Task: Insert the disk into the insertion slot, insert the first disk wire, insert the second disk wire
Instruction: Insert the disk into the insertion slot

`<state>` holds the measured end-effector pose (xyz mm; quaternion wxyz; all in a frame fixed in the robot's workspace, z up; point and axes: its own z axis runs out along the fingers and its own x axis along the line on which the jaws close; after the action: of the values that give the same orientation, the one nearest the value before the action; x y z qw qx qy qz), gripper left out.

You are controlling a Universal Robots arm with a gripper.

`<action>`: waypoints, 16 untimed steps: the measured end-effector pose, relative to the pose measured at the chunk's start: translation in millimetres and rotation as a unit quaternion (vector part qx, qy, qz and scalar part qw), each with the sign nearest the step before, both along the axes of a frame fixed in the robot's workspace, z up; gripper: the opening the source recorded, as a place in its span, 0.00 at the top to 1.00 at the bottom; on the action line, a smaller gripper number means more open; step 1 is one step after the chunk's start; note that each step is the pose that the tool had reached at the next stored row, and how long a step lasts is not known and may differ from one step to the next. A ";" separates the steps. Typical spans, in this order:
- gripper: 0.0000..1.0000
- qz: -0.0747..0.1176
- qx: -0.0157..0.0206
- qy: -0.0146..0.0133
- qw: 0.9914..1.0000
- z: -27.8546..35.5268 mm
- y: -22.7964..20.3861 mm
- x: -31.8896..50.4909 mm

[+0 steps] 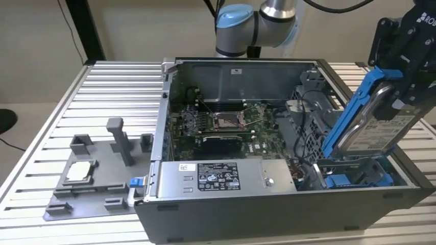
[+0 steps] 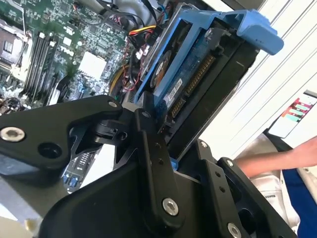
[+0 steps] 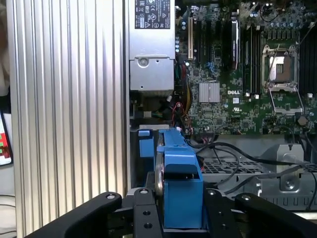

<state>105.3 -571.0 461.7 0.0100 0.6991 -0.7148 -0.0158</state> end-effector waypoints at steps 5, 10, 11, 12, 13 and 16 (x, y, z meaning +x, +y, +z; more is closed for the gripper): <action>1.00 0.000 0.005 0.000 1.000 -8.6 -3.7 0.3; 1.00 0.000 0.008 0.000 1.000 -15.2 -5.9 2.0; 1.00 0.000 0.008 0.000 1.000 -16.7 -6.1 2.7; 1.00 0.000 0.008 0.000 1.000 -18.1 -6.2 3.8; 1.00 0.000 0.008 0.000 1.000 -19.5 -6.2 4.7; 1.00 0.000 0.008 0.000 1.000 -22.4 -6.2 5.6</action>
<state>110.8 -577.2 439.3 0.0040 0.6994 -0.7144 -0.0215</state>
